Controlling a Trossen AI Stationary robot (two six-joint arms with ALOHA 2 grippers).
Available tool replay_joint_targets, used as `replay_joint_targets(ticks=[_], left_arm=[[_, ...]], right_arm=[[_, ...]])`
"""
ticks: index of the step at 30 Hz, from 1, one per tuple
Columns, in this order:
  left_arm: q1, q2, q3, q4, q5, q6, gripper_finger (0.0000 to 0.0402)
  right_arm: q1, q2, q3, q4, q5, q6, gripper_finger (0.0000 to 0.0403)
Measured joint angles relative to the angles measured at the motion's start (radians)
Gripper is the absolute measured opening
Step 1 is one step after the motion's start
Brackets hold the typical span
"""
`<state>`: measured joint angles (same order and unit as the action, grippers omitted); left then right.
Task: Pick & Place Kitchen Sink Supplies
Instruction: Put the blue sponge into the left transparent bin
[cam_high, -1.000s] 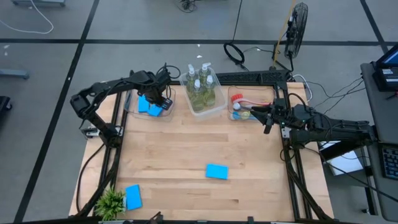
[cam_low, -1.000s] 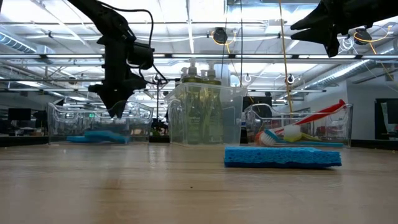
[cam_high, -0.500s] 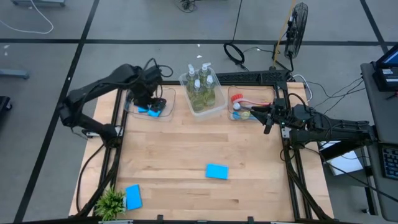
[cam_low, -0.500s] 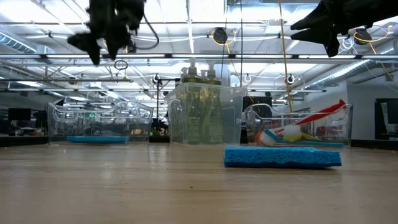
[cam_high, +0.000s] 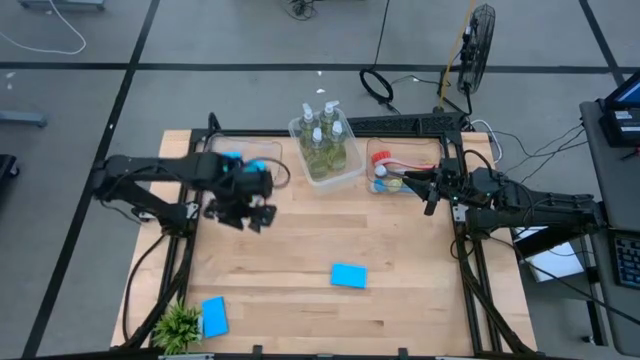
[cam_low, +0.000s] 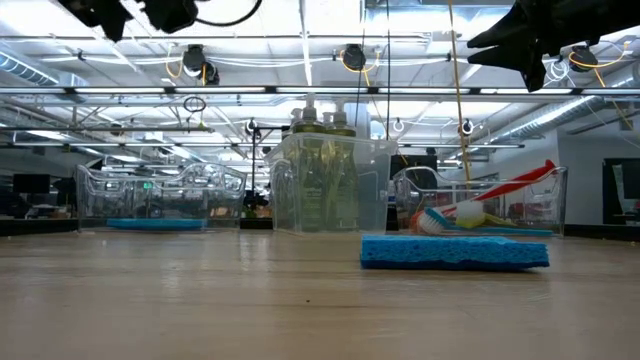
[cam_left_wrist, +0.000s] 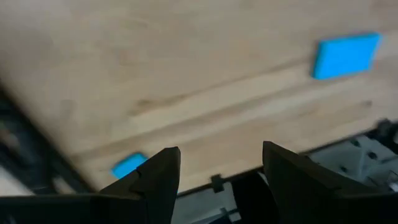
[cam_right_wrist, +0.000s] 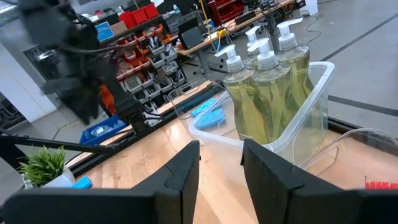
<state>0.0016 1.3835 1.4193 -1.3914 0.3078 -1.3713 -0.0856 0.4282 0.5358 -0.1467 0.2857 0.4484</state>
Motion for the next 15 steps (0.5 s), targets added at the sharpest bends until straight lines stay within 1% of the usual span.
replay_joint_targets(ticks=[3,7,15], left_arm=[[-0.1,0.035,0.0,0.071,-0.011,-0.065,0.023],[-0.213,0.108,0.0,0.122,-0.036,-0.099,0.023],[-0.388,0.265,-0.003,0.112,0.07,-0.111,0.023]], right_arm=[[0.0,0.0,0.0,0.0,0.0,-0.004,0.011],[0.0,0.0,0.0,0.0,0.0,-0.023,0.011],[0.0,0.0,0.0,0.0,0.0,-0.023,0.011]])
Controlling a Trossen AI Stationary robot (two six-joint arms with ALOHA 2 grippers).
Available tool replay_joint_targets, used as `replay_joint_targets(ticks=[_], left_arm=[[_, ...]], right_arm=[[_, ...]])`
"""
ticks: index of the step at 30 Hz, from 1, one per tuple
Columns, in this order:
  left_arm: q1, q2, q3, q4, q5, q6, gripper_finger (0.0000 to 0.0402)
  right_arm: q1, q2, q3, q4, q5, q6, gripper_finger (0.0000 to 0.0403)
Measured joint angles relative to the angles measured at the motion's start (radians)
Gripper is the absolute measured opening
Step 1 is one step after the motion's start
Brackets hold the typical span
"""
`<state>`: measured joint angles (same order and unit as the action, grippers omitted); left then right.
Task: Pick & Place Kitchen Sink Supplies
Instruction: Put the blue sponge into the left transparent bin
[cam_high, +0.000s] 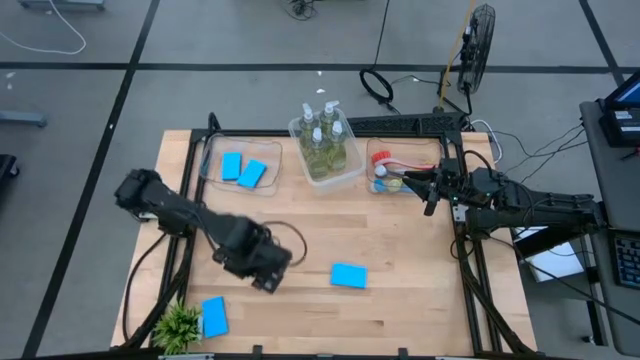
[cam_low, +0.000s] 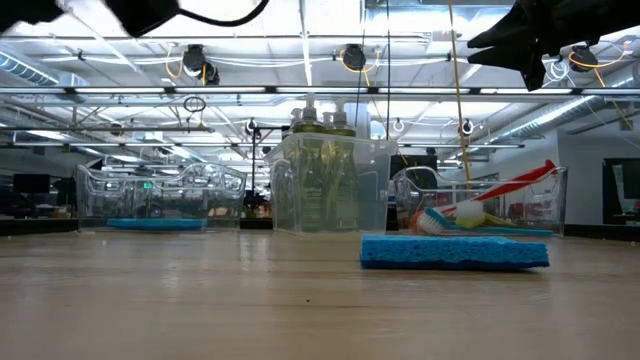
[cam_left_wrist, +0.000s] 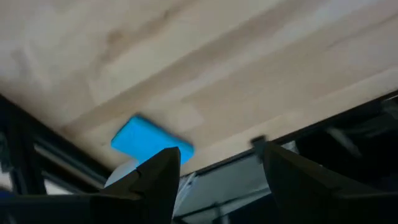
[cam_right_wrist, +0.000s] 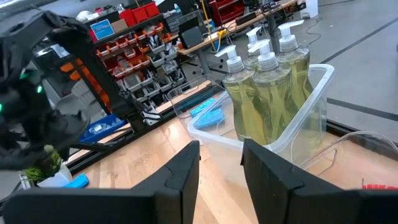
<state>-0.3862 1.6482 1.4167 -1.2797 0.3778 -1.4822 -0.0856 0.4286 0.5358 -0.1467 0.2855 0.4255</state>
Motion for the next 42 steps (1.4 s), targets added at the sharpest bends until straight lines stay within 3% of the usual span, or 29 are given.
replay_joint_targets(ticks=[8,16,25,42], left_arm=[[-0.126,0.08,-0.02,0.012,0.067,-0.138,0.023],[-0.212,0.08,-0.025,0.067,0.003,-0.33,0.023],[-0.289,0.079,-0.185,0.244,0.063,-0.517,0.023],[-0.332,0.075,-0.385,0.479,0.112,-0.598,0.023]], right_arm=[[0.0,0.0,0.0,0.0,0.0,0.0,0.011],[0.0,0.0,0.0,0.0,0.0,0.0,0.011],[0.0,0.0,0.0,0.0,-0.002,0.0,0.011],[0.0,0.0,0.0,0.0,-0.003,0.0,0.011]])
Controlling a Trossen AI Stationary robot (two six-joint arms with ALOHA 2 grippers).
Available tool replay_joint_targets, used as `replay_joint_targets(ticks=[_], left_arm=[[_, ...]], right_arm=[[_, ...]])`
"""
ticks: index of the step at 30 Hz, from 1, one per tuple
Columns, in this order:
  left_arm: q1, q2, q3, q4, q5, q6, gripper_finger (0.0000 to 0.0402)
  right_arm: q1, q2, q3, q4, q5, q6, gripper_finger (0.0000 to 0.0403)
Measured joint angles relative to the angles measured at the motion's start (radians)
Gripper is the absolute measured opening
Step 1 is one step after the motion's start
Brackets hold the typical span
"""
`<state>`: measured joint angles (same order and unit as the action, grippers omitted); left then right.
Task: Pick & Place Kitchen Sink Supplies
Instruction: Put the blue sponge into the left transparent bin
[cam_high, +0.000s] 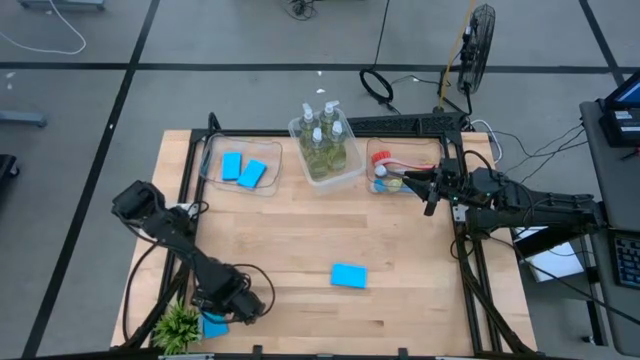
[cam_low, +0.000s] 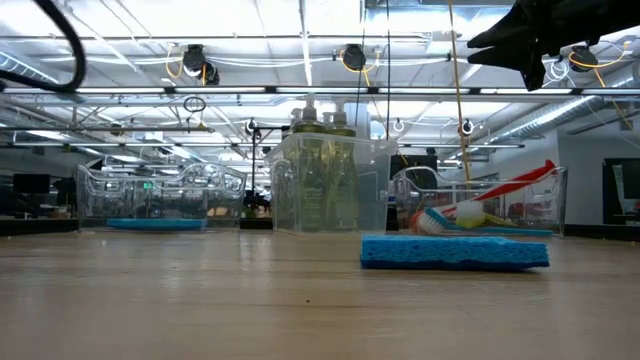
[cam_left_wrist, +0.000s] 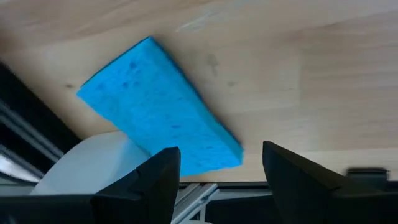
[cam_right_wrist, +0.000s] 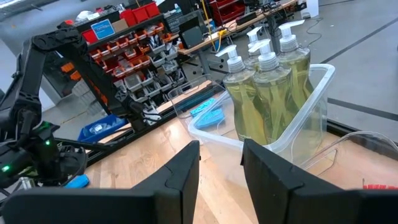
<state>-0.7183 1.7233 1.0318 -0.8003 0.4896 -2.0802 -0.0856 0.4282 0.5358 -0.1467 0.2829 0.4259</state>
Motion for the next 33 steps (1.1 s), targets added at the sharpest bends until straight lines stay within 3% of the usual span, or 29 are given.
replay_joint_targets(ticks=[5,12,16,23,33], left_arm=[[-0.033,-0.002,-0.038,0.081,-0.023,-0.047,0.023],[-0.057,-0.004,-0.169,0.366,-0.048,-0.157,0.023],[-0.044,-0.007,-0.193,0.44,-0.067,-0.148,0.023],[0.053,-0.007,-0.192,0.446,-0.095,0.001,0.023],[0.283,-0.01,-0.191,0.439,-0.171,0.318,0.023]], right_arm=[[0.0,0.0,0.0,0.0,0.0,0.0,0.011],[0.0,0.0,0.0,0.001,0.0,0.0,0.011],[0.0,0.0,0.0,0.007,0.0,0.0,0.011],[0.0,0.0,0.0,0.008,0.001,0.007,0.011],[0.0,0.0,0.0,0.008,0.002,0.007,0.011]])
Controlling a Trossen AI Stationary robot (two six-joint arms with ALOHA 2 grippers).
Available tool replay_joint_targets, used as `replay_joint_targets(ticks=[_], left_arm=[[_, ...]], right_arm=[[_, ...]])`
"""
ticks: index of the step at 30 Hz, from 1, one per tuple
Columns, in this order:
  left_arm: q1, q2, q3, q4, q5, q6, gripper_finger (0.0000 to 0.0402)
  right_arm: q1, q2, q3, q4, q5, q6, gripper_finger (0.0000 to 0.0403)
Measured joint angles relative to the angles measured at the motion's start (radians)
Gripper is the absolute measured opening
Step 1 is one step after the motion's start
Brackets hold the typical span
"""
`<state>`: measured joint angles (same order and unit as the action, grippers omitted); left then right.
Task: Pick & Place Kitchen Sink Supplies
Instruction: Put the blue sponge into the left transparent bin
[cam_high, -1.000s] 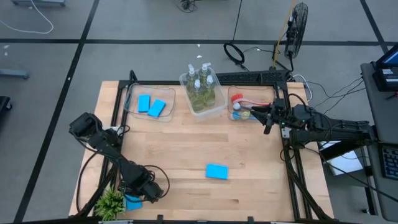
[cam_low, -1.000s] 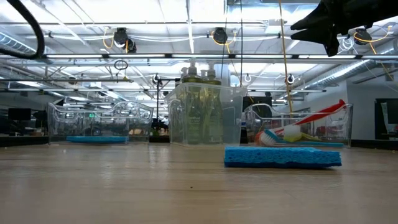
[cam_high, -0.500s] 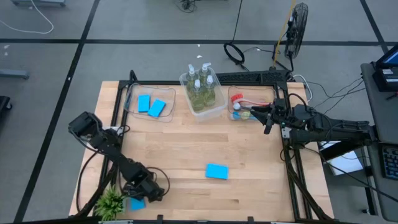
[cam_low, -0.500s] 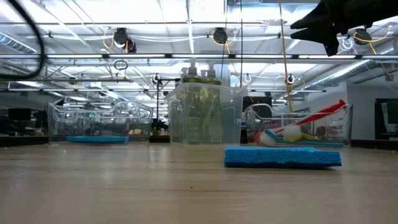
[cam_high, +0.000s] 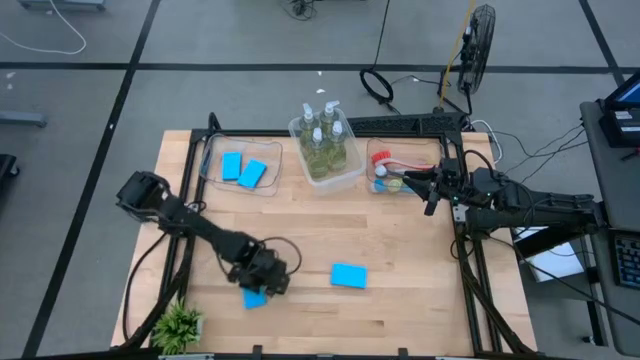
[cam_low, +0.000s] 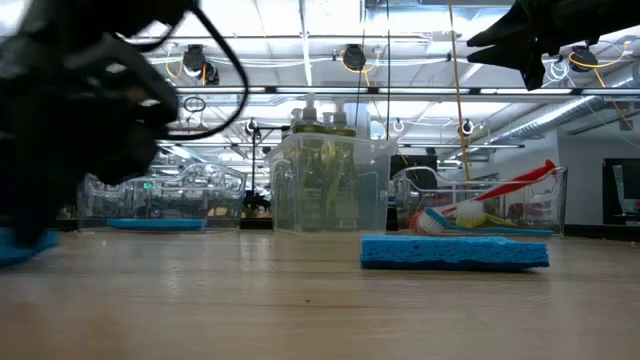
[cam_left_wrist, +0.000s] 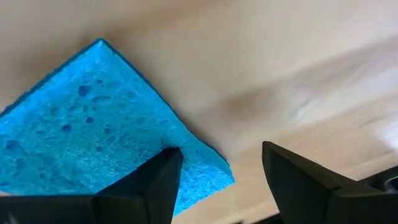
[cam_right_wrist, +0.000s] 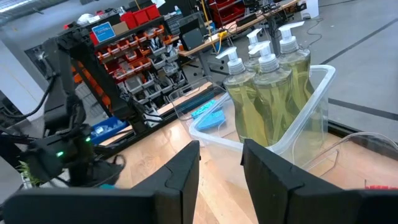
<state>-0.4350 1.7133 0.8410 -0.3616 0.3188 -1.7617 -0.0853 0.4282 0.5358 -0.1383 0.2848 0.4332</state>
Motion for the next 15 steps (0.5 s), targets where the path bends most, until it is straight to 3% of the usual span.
replay_joint_targets(ticks=[3,7,15], left_arm=[[0.07,-0.026,0.008,-0.01,-0.022,0.08,0.0229],[0.132,-0.101,0.029,-0.096,-0.139,0.135,0.0229],[0.168,-0.299,0.083,-0.369,-0.21,0.06,0.0229]], right_arm=[[0.0,0.0,0.0,0.0,0.0,-0.002,0.011],[0.0,0.0,0.0,0.0,0.0,-0.006,0.011],[0.0,0.0,0.0,-0.001,0.001,-0.033,0.011]])
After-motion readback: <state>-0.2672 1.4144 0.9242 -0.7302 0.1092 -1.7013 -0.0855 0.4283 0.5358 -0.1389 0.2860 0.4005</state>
